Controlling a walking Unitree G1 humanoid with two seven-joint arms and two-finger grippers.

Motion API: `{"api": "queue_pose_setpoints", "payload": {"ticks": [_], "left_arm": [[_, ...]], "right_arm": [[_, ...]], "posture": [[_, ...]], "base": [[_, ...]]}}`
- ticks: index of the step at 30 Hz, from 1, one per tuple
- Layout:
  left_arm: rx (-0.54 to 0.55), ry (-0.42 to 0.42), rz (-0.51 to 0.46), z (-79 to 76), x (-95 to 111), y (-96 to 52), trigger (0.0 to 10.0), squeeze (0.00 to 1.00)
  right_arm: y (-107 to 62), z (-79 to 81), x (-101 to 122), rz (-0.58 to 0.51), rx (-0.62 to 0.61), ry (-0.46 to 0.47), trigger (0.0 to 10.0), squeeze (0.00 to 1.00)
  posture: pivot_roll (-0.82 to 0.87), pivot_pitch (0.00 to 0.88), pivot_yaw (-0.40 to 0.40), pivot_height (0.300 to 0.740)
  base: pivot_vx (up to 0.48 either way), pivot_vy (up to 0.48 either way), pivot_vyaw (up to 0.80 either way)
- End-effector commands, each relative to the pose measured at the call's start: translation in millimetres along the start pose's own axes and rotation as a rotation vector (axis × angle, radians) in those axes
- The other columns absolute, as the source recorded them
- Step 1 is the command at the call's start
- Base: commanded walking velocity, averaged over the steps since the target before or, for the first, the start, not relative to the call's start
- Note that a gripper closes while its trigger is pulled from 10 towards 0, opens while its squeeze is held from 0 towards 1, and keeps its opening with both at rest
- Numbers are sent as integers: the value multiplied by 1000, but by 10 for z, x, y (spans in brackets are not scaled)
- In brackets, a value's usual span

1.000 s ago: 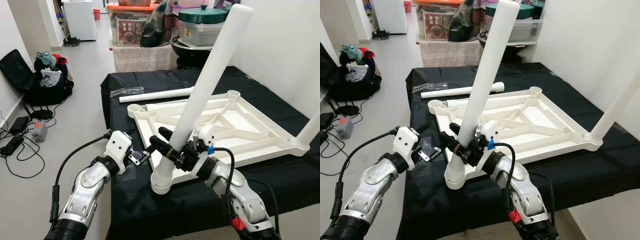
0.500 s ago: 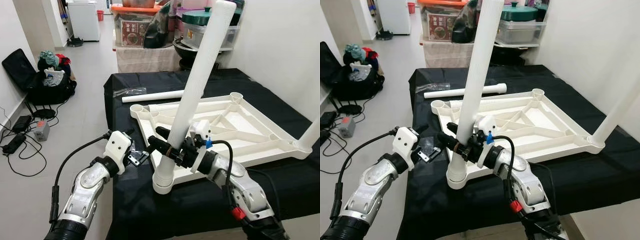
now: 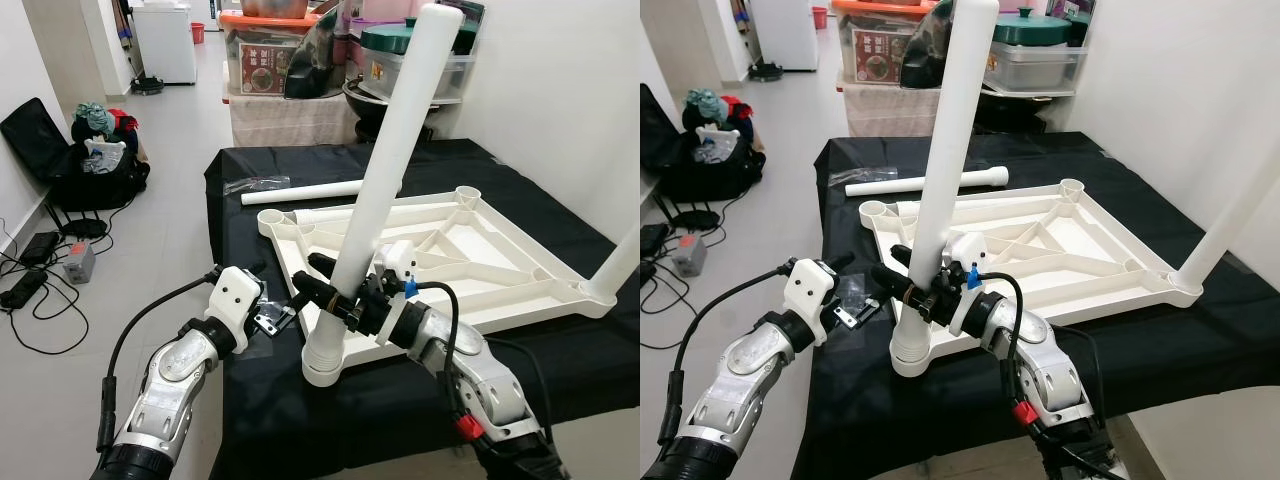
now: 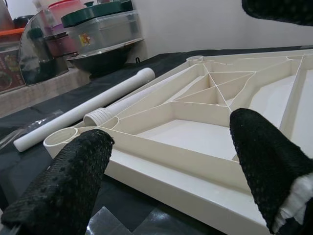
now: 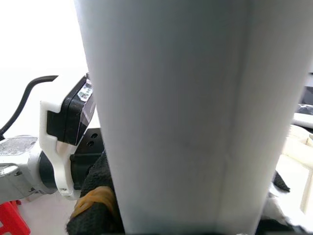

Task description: Building children table

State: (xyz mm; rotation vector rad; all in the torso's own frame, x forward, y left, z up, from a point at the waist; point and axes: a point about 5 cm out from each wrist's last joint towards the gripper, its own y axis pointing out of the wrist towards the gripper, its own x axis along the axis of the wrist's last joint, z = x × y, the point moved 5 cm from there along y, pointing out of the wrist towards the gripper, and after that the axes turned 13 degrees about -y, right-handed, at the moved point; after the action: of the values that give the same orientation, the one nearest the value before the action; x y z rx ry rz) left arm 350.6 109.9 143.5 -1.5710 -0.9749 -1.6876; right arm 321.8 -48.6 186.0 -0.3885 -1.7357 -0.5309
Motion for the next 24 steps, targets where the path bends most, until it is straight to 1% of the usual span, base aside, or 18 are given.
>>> {"api": "queue_pose_setpoints", "payload": {"ticks": [1, 9, 11, 12, 14, 18, 24], "left_arm": [[-1, 5, 17, -17, -43, -7, 10000, 0], [7, 4, 18, -11, -52, -30, 10000, 0], [8, 3, 16, -20, -54, -22, 10000, 0], [8, 3, 16, -20, -54, -22, 10000, 0], [8, 1, 14, -36, -54, -16, 10000, 0], [12, -1, 13, -41, -58, -34, 10000, 0], [20, 3, 18, 1, -68, -57, 10000, 0]], "right_arm": [[-11, 164, -320, 108, 58, 76, 10000, 0], [31, 142, -365, 147, 68, 104, 10000, 0], [112, 181, -379, 161, 90, 113, 10000, 0], [112, 181, -379, 161, 90, 113, 10000, 0], [171, 223, -385, 166, 115, 108, 10000, 0], [189, 246, -383, 161, 130, 103, 10000, 0], [166, 210, -400, 162, 114, 96, 10000, 0]], "posture": [[57, 0, -103, 740], [59, 0, -113, 740], [62, 0, -121, 740], [62, 0, -121, 740], [69, 0, -126, 740], [74, 0, -128, 740], [65, 0, -121, 740]], "base": [[0, 0, 0], [0, 0, 0], [0, 0, 0], [0, 0, 0], [0, 0, 0], [0, 0, 0], [0, 0, 0]]}}
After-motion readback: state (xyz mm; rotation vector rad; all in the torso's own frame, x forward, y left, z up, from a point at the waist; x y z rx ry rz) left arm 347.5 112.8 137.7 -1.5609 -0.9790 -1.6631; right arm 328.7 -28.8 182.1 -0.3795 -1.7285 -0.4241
